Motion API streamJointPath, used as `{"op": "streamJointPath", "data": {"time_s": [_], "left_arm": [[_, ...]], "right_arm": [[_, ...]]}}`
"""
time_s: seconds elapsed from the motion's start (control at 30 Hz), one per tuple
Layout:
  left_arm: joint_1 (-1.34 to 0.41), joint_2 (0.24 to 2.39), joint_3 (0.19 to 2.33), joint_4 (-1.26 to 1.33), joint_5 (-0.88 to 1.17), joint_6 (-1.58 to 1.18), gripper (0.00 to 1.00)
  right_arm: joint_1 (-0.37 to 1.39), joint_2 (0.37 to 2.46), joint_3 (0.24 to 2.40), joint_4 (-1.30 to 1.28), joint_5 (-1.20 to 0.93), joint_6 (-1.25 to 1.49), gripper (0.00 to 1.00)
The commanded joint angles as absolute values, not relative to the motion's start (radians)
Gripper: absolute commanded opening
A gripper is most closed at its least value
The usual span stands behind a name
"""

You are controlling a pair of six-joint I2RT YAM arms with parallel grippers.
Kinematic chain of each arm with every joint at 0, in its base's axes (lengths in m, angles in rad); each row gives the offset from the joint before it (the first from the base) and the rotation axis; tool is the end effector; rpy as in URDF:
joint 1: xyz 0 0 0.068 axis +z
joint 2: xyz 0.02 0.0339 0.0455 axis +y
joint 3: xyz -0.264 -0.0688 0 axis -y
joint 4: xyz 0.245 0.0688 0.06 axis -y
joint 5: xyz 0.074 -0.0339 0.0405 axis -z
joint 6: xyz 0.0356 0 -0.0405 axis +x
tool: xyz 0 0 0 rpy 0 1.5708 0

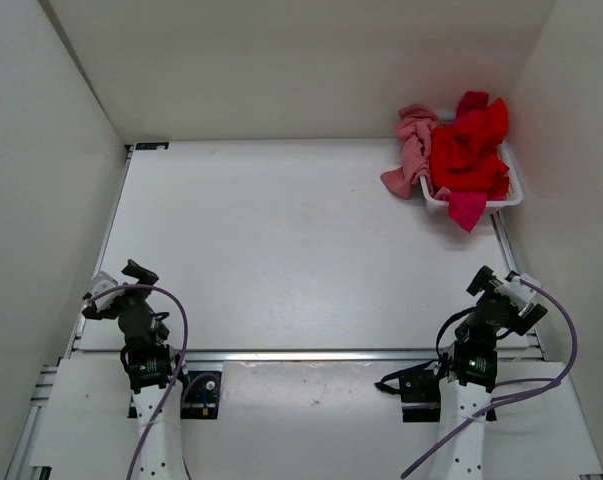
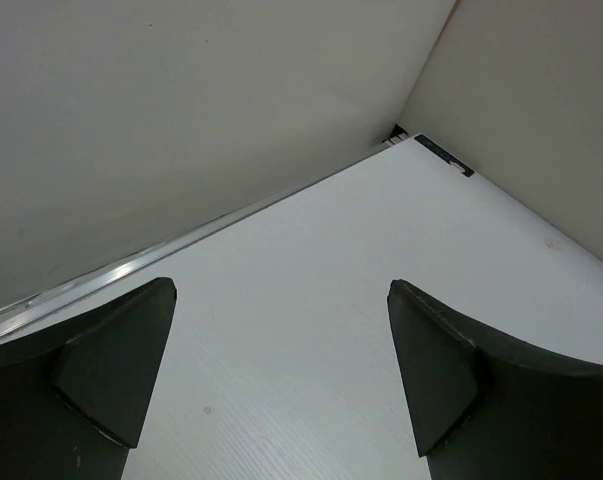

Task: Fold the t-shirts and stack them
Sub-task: Grab crumpled tshirt from bin with the right arm

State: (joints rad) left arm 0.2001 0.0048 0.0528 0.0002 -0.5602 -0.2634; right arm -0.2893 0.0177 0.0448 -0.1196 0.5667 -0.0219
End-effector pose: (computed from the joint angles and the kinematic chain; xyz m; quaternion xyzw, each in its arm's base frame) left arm 0.0961 0.0388 0.1915 -0.3471 0.5993 0.1686 0.7014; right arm 0.0932 -0.0477 0.1752 0.2812 0.6781 -0.3044 0.6070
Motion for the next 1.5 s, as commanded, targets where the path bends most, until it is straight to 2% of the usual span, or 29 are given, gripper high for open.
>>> {"op": "streamJointPath", "data": {"time_s": [0.0, 0.2, 0.27, 0.3, 0.37, 0.47, 0.53, 0.57, 0.6, 0.63, 0.67, 0.73, 0.77, 0.83, 0.9, 0.97, 1.03, 1.07, 1.13, 1.2, 1.27, 1.3, 1.37, 1.43, 1.47], "left_arm": [[0.206, 0.008, -0.078, 0.005, -0.549, -0.268, 0.98], [0.209, 0.011, -0.075, 0.006, -0.555, -0.259, 0.99], [0.201, 0.008, -0.071, 0.014, -0.516, -0.243, 0.99], [0.198, 0.011, -0.057, 0.023, -0.482, -0.173, 0.99], [0.190, 0.015, -0.013, 0.047, -0.238, -0.036, 0.98], [0.169, 0.011, 0.081, 0.047, -0.004, 0.156, 0.99], [0.152, 0.026, 0.086, 0.151, 0.069, 0.418, 0.99], [0.146, 0.050, 0.083, 0.251, 0.019, 0.445, 0.98], [0.140, 0.069, 0.081, 0.332, -0.033, 0.459, 0.98], [0.137, 0.115, 0.101, 0.351, -0.046, 0.519, 0.99], [0.133, 0.174, 0.119, 0.348, -0.046, 0.552, 0.99], [0.135, 0.278, 0.245, 0.270, -0.052, 0.540, 0.99], [0.138, 0.366, 0.293, 0.200, -0.063, 0.508, 0.99], [0.144, 0.526, 0.517, 0.044, -0.019, 0.393, 0.98], [0.150, 0.729, 0.668, -0.123, 0.078, 0.306, 0.98], [0.095, 0.866, 0.796, -0.219, 0.127, 0.270, 0.99], [0.014, 0.966, 0.918, -0.284, 0.092, 0.275, 0.98], [-0.073, 1.026, 0.960, -0.297, 0.083, 0.297, 0.98], [-0.147, 1.121, 1.047, -0.357, 0.029, 0.325, 0.99], [-0.184, 1.314, 1.170, -0.456, 0.015, 0.350, 0.99], [-0.172, 1.479, 1.404, -0.585, 0.034, 0.322, 0.98], [-0.170, 1.584, 1.469, -0.662, 0.072, 0.307, 0.97], [-0.157, 1.690, 1.656, -0.721, 0.141, 0.230, 0.97], [-0.176, 1.781, 1.730, -0.719, 0.137, 0.200, 0.98], [-0.192, 1.802, 1.783, -0.748, 0.124, 0.202, 0.98]], "right_arm": [[-0.290, 0.003, -0.040, -0.075, 0.575, -0.014, 0.99], [-0.330, 0.005, -0.031, -0.071, 0.532, -0.018, 0.99], [-0.337, 0.006, -0.003, -0.083, 0.450, -0.090, 0.99], [-0.342, 0.005, 0.024, -0.086, 0.322, -0.173, 0.99], [-0.359, 0.006, 0.078, -0.159, -0.020, -0.321, 1.00], [-0.350, 0.005, 0.149, -0.251, -0.230, -0.486, 0.99], [-0.344, 0.005, 0.152, -0.261, -0.356, -0.814, 0.99], [-0.336, 0.002, 0.112, -0.194, -0.356, -1.149, 0.99], [-0.328, 0.012, 0.030, -0.098, -0.318, -1.298, 0.99], [-0.313, 0.005, -0.029, 0.260, -0.242, -1.314, 0.99], [-0.290, 0.021, -0.138, 0.554, -0.259, -1.372, 0.99], [-0.264, 0.140, -0.023, 0.439, -0.288, -1.410, 1.00], [-0.230, 0.176, 0.065, 0.379, -0.301, -1.373, 0.99], [-0.148, 0.367, 0.235, 0.406, -0.189, -1.349, 0.99], [0.037, 0.587, 0.404, 0.530, 0.179, -1.338, 1.00], [0.103, 0.885, 0.633, 0.507, 0.398, -1.280, 0.98], [0.039, 1.045, 0.966, 0.195, 0.382, -1.099, 0.92], [0.023, 1.131, 1.026, 0.139, 0.349, -1.062, 0.90], [0.002, 1.265, 1.214, 0.014, 0.350, -0.965, 0.88], [-0.087, 1.426, 1.404, -0.134, 0.339, -0.855, 0.87], [-0.144, 1.698, 1.840, -0.370, 0.309, -0.653, 0.86], [-0.162, 1.777, 1.970, -0.544, 0.293, -0.603, 0.86], [-0.176, 2.130, 2.542, -0.801, 0.265, -0.497, 0.89], [-0.155, 2.343, 2.826, -0.961, 0.313, -0.477, 0.97], [-0.149, 2.355, 2.724, -0.951, 0.310, -0.439, 0.99]]}}
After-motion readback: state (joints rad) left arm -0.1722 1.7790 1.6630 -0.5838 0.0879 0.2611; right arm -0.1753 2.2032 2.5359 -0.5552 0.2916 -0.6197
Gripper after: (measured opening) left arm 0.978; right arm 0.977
